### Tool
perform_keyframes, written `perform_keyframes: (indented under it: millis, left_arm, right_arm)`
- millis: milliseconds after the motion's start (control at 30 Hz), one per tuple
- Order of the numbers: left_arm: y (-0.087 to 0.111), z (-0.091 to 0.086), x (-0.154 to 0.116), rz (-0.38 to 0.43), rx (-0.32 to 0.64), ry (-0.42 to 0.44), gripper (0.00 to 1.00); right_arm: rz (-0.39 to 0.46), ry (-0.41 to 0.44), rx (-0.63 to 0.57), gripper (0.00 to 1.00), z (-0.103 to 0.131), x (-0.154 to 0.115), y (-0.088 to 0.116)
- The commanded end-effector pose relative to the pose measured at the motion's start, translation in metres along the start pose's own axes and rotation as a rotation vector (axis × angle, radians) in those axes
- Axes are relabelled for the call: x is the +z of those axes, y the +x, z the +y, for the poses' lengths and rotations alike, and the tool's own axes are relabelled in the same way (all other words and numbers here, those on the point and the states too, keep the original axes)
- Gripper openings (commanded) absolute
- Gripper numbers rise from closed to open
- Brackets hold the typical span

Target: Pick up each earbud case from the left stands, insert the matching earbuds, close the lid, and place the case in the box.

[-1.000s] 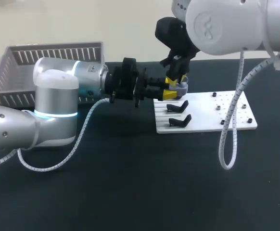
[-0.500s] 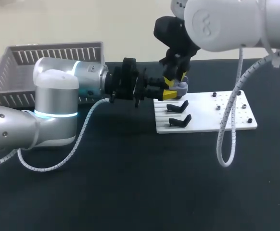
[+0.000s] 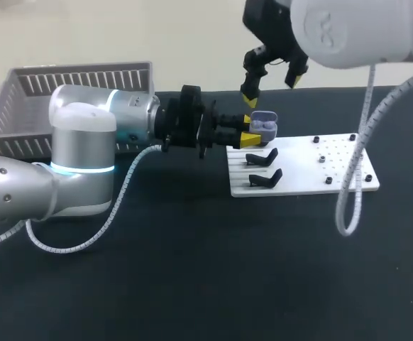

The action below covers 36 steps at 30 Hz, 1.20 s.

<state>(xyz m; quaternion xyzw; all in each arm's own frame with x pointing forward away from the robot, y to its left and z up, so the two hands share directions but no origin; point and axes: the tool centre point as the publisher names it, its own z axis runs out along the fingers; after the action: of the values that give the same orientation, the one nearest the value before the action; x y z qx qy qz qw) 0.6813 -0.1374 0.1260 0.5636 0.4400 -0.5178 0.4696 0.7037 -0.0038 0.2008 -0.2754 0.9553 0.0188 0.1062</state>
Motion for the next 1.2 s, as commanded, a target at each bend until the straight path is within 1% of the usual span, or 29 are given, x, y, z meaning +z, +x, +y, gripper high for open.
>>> perform_keyframes:
  millis: [33, 133, 233, 333, 500, 700, 933, 1200]
  left_arm:
    - [0.001, -0.001, 0.000, -0.002, 0.003, -0.005, 0.00]
    - [0.001, -0.001, 0.000, -0.002, 0.003, -0.005, 0.00]
    - [0.001, -0.001, 0.000, -0.002, 0.003, -0.005, 0.00]
    - [0.001, -0.001, 0.000, -0.002, 0.003, -0.005, 0.00]
    - [0.001, -0.001, 0.000, -0.002, 0.003, -0.005, 0.00]
    - [0.001, -0.001, 0.000, -0.002, 0.003, -0.005, 0.00]
    - [0.001, -0.001, 0.000, -0.002, 0.003, -0.005, 0.00]
    - [0.001, -0.001, 0.000, -0.002, 0.003, -0.005, 0.00]
  right_arm:
    - [-0.123, 0.084, 0.089, 1.00, -0.009, 0.007, 0.005]
    - [-0.151, 0.113, 0.146, 1.00, -0.020, 0.011, 0.001]
    - [-0.166, 0.106, 0.185, 1.00, -0.029, 0.016, 0.000]
    - [-0.152, 0.096, 0.204, 1.00, -0.037, 0.022, -0.001]
    - [-0.142, 0.076, 0.224, 1.00, -0.042, 0.031, 0.002]
    - [-0.145, 0.067, 0.235, 1.00, -0.045, 0.035, 0.004]
    - [-0.128, 0.027, 0.231, 1.00, -0.050, 0.047, -0.002]
    - [-0.113, 0.016, 0.224, 1.00, -0.051, 0.051, -0.005]
